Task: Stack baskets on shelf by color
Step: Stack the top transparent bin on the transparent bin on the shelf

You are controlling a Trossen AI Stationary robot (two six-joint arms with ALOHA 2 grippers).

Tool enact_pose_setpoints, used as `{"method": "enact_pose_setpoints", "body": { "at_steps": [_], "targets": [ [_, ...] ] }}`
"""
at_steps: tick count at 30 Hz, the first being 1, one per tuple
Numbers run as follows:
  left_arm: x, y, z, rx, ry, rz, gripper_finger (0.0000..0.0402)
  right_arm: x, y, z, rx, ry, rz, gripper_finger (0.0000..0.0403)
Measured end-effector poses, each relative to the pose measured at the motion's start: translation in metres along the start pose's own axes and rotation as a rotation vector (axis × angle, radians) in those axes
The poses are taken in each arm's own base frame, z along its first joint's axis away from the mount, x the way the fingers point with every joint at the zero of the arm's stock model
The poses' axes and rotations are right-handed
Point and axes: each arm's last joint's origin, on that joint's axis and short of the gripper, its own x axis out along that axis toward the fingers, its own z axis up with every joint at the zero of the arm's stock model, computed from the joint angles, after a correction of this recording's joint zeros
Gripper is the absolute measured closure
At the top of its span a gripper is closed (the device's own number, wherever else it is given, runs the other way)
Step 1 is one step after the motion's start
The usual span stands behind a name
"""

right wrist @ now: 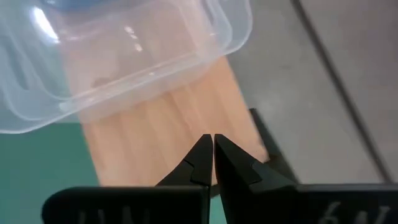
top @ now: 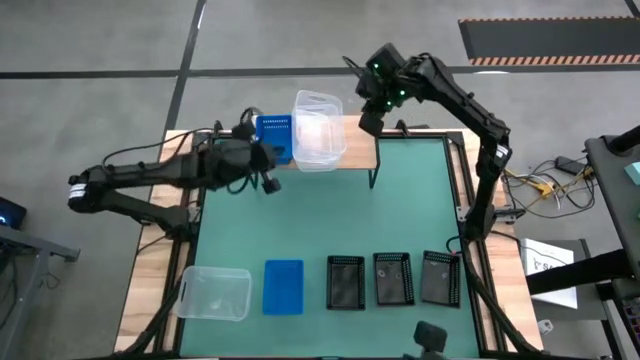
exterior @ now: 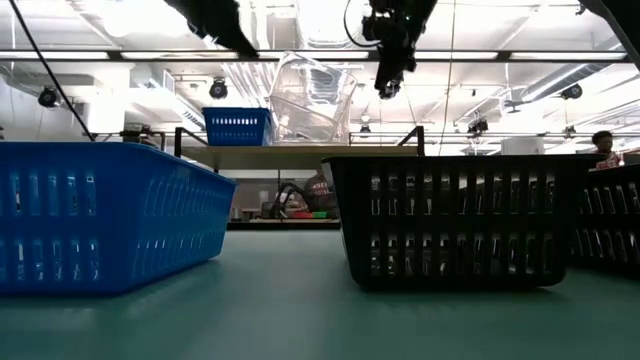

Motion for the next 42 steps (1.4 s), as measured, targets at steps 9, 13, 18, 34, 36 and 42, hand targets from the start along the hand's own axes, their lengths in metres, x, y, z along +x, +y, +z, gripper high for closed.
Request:
{"method": "enact_pose_setpoints", "body": {
  "at_steps": [9,13,18,34,36,42],
  "targets": [
    [0.034,0.033,0.004,0.048,0.088,-0.043,0.0402,0.032,-0.006,-0.004,0.013,-0.033,0.078,0.0394],
    [0.046,0.037,-0.001,0.049,0.121,-0.026,0.0402,0.04,-0.007,-0.004,0.02,-0.05,0.07,0.0394],
    [0.055,0.036,-0.002,0.047,0.129,-0.022,0.0402,0.049,-0.006,-0.003,0.032,-0.09,0.113,0.0394],
    [0.062,0.033,-0.003,0.043,0.119,-0.043,0.0402,0.054,0.0,0.003,0.038,-0.164,0.184,0.0394],
    [0.062,0.033,-0.003,0.043,0.12,-0.043,0.0402,0.054,0.001,0.003,0.035,-0.164,0.186,0.0394],
    [0.062,0.033,-0.004,0.036,0.121,-0.043,0.0402,0.053,0.004,0.004,0.028,-0.167,0.189,0.0394]
  ]
}}
